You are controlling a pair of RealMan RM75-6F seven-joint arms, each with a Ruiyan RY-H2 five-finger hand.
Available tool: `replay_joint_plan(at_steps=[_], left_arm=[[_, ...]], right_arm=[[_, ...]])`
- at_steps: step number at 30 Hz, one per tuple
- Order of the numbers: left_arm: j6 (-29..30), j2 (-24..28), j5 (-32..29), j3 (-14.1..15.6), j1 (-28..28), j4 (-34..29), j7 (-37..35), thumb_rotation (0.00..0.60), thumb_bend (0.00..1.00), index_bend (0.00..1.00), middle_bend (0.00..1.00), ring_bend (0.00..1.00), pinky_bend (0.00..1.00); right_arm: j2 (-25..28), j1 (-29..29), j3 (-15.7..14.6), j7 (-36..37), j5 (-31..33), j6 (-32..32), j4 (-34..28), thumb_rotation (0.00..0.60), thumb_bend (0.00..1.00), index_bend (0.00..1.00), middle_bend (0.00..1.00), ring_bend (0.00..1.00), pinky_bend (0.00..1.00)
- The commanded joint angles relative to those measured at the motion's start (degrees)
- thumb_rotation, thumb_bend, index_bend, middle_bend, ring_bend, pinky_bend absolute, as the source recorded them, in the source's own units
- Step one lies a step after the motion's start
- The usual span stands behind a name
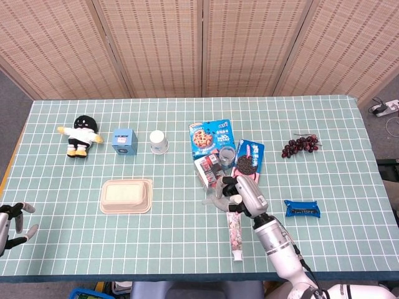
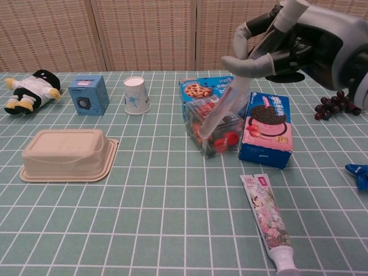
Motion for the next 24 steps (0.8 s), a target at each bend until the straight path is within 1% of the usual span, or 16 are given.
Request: replay_joint_plan(at_steps=[1,2,4,7,10,13,16,18,21,24], left_arm=[[-0.04,-0.01,-0.03,0.01,-0.01,0.0,0.02,0.6,0.24,0.55,0.74,0.48,0.71],[-0.06,-0.01,-0.03,0.0,-0.02,0.0,0.05,0.6,0.24,0.55,0.74,0.48,0.71],[-0.04,-0.02,-0.03,0.0,-0.01,-0.02,0.06,0.6,0.24,0.55,0.74,0.48,0.71],[-0.03,0.0,-0.03,0.01,0.0,-0.03,0.03,0.6,0.24,0.55,0.74,0.48,0.71],[-0.04,0.01,-0.04,0.01,0.0,-0.04,0.01,0.6,0.24,0.55,0.74,0.48,0.71],[-0.03,0.05,-0.06,-0.02,0.0,-0.05,-0.08,0.6,0.24,0.55,0.74,0.48,0.71],[-0.1,0.03,-0.1,-0.02,-0.03,-0.01,-0.02,0.6,0.24,0.55,0.74,0.48,0.71],[-0.15,0.04,-0.11,0.01,-0.04,-0.04,0.06,0.6,0.24,0.55,0.74,0.48,0.71],[-0.09,0.06,-0.09,0.0,-0.01,-0.15,0.15,0.6,0.24,0.55,0.74,0.48,0.71],[-0.09,0.08,-0.11,0.01,0.0,-0.19,0.19,0.6,0.24,0.55,0.74,0.48,0.71]], right_arm=[[-2.86,0.24,-1.54,-15.69,-0.56,6.04,2.22,0.6,0.53,0.79,1.0,1.0,1.0],[-3.69,0.21,-1.63,-17.67,-0.78,7.06,2.48,0.6,0.53,0.79,1.0,1.0,1.0],[-4.67,0.1,-1.67,-19.05,-0.83,7.9,2.57,0.6,0.53,0.79,1.0,1.0,1.0],[-4.78,-0.1,-1.23,-16.66,0.07,7.0,1.81,0.6,0.53,0.79,1.0,1.0,1.0],[-4.04,-0.43,-0.32,-11.33,1.18,5.2,0.52,0.6,0.53,0.79,1.0,1.0,1.0],[-2.73,-1.03,0.87,-3.3,2.57,2.53,-1.36,0.6,0.53,0.79,1.0,1.0,1.0],[-1.36,-1.37,1.4,3.01,2.4,0.07,-2.1,0.6,0.53,0.79,1.0,1.0,1.0],[-0.78,-1.53,1.36,5.54,1.63,-0.86,-1.91,0.6,0.52,0.8,1.0,1.0,1.0],[-0.86,-1.65,0.71,6.67,-0.7,-0.86,-0.17,0.6,0.53,0.8,1.0,1.0,1.0],[-1.94,-1.64,-0.26,2.89,-3.25,1.08,2.71,0.6,0.53,0.8,1.0,1.0,1.0]])
